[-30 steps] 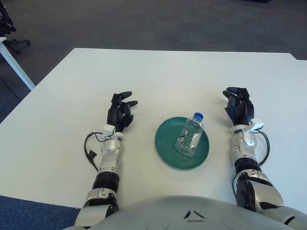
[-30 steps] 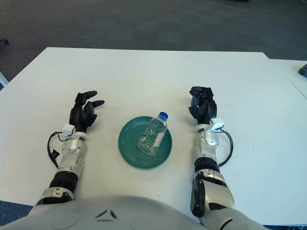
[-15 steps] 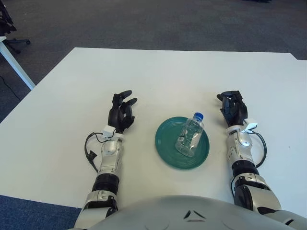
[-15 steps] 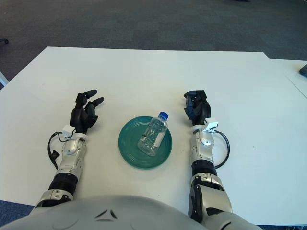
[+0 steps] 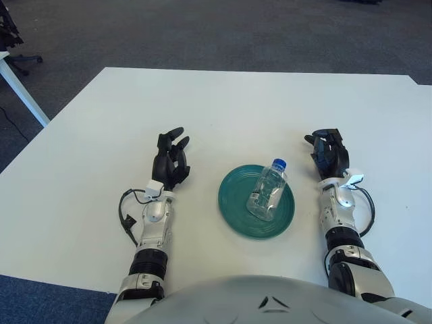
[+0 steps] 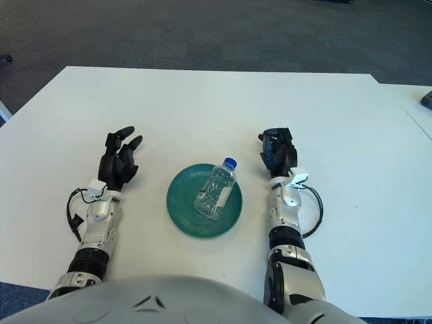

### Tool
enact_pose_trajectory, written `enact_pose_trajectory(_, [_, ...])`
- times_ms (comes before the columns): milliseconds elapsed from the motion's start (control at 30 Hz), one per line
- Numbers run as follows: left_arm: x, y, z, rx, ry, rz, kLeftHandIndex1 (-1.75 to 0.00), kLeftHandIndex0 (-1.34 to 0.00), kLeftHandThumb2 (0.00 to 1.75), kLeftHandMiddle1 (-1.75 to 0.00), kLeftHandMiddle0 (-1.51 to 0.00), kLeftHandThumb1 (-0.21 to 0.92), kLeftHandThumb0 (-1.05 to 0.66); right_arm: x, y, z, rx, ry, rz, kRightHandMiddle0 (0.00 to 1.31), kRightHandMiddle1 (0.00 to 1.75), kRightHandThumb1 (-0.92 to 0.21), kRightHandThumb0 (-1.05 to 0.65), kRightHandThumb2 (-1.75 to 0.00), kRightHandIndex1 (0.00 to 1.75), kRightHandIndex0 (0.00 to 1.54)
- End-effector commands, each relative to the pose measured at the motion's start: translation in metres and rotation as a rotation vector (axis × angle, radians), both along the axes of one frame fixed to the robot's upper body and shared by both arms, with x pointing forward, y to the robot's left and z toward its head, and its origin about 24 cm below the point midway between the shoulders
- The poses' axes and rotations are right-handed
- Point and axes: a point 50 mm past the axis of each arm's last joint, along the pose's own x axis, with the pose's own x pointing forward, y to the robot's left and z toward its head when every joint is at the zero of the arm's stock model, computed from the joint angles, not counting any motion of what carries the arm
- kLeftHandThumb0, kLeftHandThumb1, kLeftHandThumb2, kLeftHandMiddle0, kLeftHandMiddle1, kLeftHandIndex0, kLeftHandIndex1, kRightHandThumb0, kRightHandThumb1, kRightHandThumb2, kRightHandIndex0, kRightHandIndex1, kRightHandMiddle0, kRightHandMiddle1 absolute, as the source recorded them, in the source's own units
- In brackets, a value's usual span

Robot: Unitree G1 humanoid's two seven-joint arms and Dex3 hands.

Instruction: Put the bottle into the plate.

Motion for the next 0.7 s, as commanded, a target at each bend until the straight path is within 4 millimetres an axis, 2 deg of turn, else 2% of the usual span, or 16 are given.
enact_pose_trajectory(0, [-0.031, 0.004, -0.0382, -0.02, 0.171, 0.036, -0.98, -0.01, 0.76, -0.36, -0.39, 0.92, -0.63, -0.0159, 0.0091, -0.0232, 0.078, 0.07, -0.04, 0.22, 1.6, -0.83, 0.0, -0.54, 1.5, 0.43])
enact_pose_trajectory(200, [-0.0303, 0.0041, -0.0381, -0.028, 0.157, 0.023, -1.0, -0.03, 0.76, -0.36, -0.41, 0.92, -0.64, -0.0156, 0.0103, -0.0231, 0.099, 0.063, -0.048, 0.16, 1.65, -0.86, 0.0, -0.52, 1.5, 0.41])
enact_pose_trajectory(367, [-0.0302, 0.0046, -0.0385, -0.033, 0.146, 0.007, -1.0, -0.05, 0.81, -0.35, -0.4, 0.92, -0.63, -0.0154, 0.0108, -0.0227, 0.094, 0.055, -0.044, 0.21, 1.63, -0.91, 0.0, -0.47, 1.6, 0.26])
enact_pose_trajectory(667, [-0.0294, 0.006, -0.039, -0.044, 0.133, 0.002, -1.01, -0.07, 0.82, -0.36, -0.42, 0.92, -0.61, -0.0147, 0.0109, -0.0225, 0.083, 0.055, -0.037, 0.18, 1.65, -0.92, 0.0, -0.49, 1.64, 0.2])
